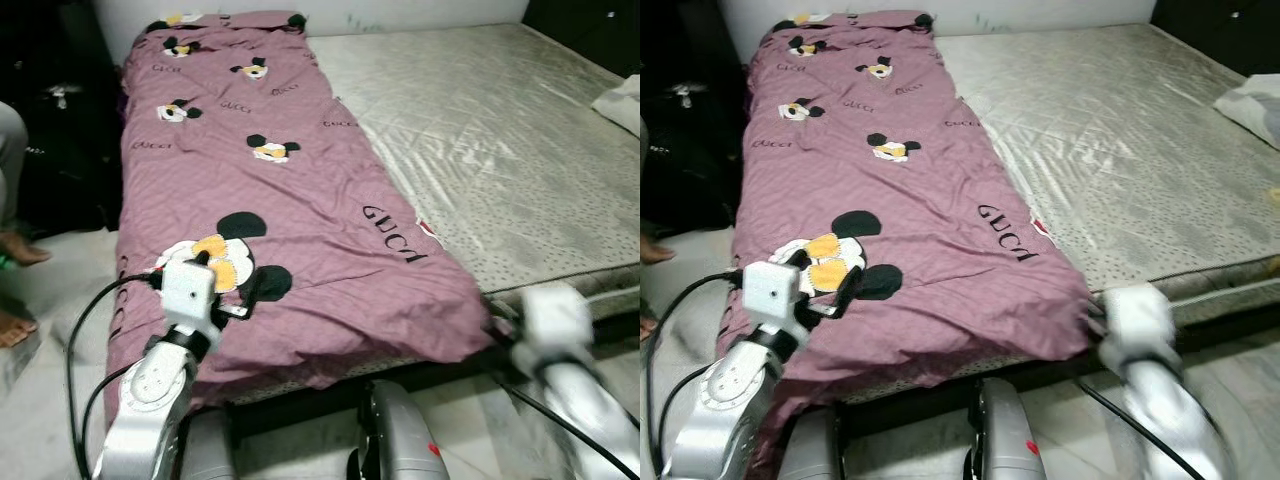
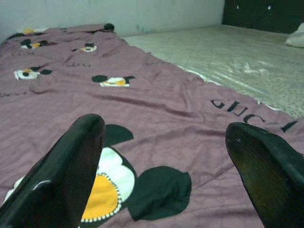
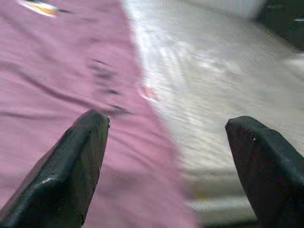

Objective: Clean up the room

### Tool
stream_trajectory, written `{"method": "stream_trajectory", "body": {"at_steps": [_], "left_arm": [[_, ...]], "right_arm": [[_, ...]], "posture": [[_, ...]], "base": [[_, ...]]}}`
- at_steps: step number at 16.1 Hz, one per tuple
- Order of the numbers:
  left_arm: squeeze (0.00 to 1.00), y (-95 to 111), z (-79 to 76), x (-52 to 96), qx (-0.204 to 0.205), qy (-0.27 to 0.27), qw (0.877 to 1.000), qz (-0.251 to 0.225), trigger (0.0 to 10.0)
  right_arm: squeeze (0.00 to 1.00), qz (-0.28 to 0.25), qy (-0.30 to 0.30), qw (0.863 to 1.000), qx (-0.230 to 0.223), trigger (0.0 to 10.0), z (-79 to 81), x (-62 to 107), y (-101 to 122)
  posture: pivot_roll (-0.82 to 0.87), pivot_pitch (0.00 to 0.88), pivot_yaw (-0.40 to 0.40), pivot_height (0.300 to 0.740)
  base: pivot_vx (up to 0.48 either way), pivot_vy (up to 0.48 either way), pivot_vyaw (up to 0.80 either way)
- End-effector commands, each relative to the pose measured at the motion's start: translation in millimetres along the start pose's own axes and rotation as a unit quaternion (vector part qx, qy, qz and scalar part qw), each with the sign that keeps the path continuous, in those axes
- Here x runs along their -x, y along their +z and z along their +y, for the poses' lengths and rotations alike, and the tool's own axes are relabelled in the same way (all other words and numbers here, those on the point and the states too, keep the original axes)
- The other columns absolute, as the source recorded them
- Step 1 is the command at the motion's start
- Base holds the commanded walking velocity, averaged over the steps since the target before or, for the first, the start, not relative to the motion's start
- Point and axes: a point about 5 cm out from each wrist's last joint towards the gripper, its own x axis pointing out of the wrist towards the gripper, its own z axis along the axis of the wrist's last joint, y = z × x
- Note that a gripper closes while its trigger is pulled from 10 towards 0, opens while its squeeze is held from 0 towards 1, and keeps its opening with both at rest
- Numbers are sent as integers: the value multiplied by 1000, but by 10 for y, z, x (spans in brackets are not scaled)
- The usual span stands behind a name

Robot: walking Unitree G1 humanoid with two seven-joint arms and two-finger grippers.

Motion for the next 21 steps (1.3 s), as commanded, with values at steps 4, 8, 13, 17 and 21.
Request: {"method": "stream_trajectory", "body": {"at_steps": [4,8,13,17,21], "left_arm": [[0,25,3,8,-2,4,1000,-7,10000],[0,34,-56,43,11,4,1000,-9,10000],[0,11,21,186,4,26,1000,4,10000],[0,5,7,161,7,29,1000,7,10000],[0,-2,28,80,6,19,1000,6,10000]], "right_arm": [[1000,43,136,988,-58,10000,599,-388,97],[1000,153,128,974,-105,10000,729,-747,-105],[1000,274,105,953,-77,10000,429,-607,-657],[1000,333,68,939,-55,10000,35,-277,-1039],[1000,322,-6,947,10,10000,-484,48,-1136]], "posture": [[66,73,-43,563],[100,101,-71,563],[116,140,-92,563],[98,138,-82,563],[48,106,-45,563]], "base": [[0,0,0],[0,0,0],[0,0,0],[0,0,0],[0,0,0]]}}
